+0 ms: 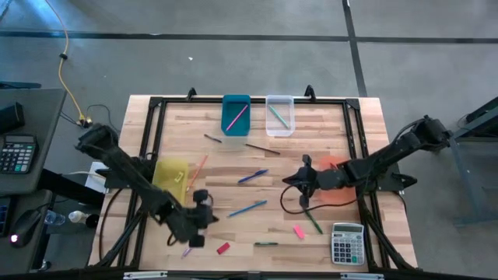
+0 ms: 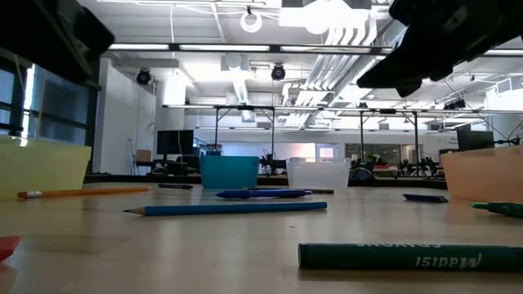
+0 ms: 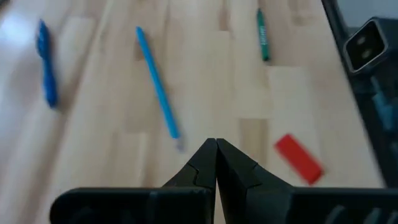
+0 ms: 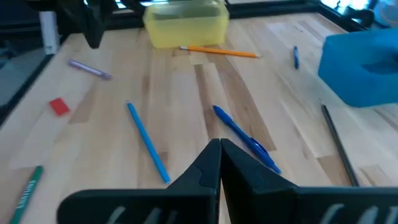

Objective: Sort crayons/erasers/pens/pencils in bins
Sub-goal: Put the red eraser into the yellow bin

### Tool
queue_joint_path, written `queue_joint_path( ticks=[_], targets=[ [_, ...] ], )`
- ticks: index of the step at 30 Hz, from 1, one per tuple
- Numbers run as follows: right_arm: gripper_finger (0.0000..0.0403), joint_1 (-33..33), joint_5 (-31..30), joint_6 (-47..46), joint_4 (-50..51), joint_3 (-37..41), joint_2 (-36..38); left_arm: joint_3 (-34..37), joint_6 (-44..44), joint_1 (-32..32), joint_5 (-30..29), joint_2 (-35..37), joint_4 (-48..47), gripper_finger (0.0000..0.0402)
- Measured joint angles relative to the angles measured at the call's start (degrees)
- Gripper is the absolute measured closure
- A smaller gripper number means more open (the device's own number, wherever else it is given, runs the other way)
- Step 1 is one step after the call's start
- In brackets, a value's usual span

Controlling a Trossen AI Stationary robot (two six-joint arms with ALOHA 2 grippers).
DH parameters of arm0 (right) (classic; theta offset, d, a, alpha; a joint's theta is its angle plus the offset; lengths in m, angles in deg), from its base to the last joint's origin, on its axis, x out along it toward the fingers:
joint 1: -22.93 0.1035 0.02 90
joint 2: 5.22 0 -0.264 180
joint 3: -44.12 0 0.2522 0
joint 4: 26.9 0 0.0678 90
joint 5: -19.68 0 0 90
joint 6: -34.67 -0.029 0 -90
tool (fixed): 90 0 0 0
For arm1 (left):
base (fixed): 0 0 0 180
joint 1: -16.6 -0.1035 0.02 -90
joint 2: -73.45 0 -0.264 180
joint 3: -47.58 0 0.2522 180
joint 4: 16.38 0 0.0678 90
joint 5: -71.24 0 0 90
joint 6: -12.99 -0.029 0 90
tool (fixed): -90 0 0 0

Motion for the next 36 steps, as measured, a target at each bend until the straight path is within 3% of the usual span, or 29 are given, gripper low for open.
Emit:
queue_joint_path(
  ticks=[7,16,22,29,36],
  targets=[
    [0.0403,1.8,0.0,2.6,-0.7,-0.2,0.0,-11.7,11.8,3.5,0.0,-8.9,-6.6,0.0378],
    [0.0403,1.8,0.3,2.8,0.3,-0.3,0.0,-23.8,16.1,3.8,5.0,-19.5,-11.1,0.0287],
    [0.0403,1.8,2.7,4.0,1.1,-0.3,0.0,-30.2,19.9,3.8,5.2,-25.7,-17.7,0.0232],
    [0.0403,2.3,5.1,6.3,1.3,-0.3,0.0,-31.6,28.7,3.6,7.0,-29.7,-20.5,0.0195],
    [0.0403,4.4,5.1,9.3,1.3,-0.3,0.0,-31.6,34.9,3.7,9.5,-31.6,-23.3,0.0188]
  ],
)
